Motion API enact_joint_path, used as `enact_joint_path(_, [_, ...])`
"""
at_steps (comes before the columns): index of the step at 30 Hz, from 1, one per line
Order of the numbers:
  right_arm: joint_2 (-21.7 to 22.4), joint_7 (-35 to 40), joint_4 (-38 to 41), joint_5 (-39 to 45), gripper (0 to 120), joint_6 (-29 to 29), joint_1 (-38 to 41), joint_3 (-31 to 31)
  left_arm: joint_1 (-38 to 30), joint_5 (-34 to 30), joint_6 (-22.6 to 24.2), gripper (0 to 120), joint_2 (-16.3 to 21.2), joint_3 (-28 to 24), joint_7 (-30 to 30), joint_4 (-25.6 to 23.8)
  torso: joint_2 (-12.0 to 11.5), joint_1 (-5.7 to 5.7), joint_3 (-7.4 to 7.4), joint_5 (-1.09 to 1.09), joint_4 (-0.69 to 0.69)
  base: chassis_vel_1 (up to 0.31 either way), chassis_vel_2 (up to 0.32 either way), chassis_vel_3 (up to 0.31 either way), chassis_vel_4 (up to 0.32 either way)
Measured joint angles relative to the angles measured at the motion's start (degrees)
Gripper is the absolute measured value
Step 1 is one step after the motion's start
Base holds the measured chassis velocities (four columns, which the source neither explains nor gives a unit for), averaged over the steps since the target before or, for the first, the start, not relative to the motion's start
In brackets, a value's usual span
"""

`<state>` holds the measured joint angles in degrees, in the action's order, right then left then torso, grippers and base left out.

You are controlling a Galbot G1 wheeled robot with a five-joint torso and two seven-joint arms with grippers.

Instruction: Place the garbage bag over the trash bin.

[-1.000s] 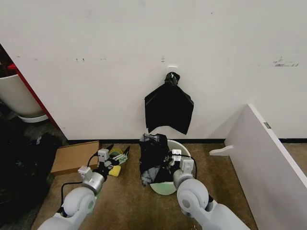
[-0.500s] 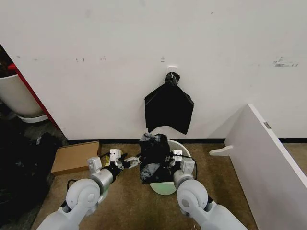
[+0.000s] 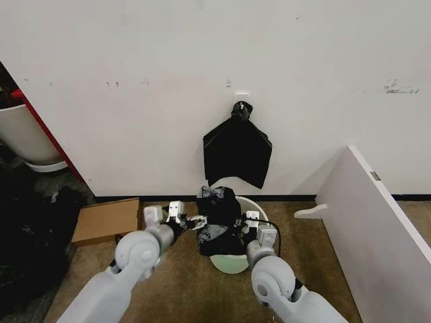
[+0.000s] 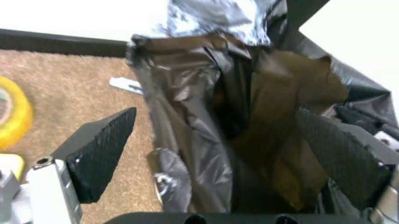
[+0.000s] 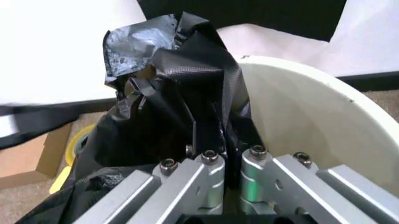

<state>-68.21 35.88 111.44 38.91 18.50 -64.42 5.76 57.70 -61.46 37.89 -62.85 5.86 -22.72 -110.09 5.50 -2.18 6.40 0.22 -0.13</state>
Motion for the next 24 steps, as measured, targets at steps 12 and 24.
enact_joint_path(12, [-0.24,-0.59,-0.65,-1.85,0,-0.44,0.13,0.83,-6.37,-3.03,3.34,100,-5.7,-6.54,-9.71,7.66,0.0,0.0,0.0,0.0,0.0,0.0,0.0,0.0,0.0])
enact_joint_path(24, [0.57,-0.96,-0.63,-2.56,0,-0.78,0.46,1.34,-8.0,-0.53,3.64,76,-7.78,-7.3,-10.55,13.12,0.0,0.0,0.0,0.0,0.0,0.0,0.0,0.0,0.0])
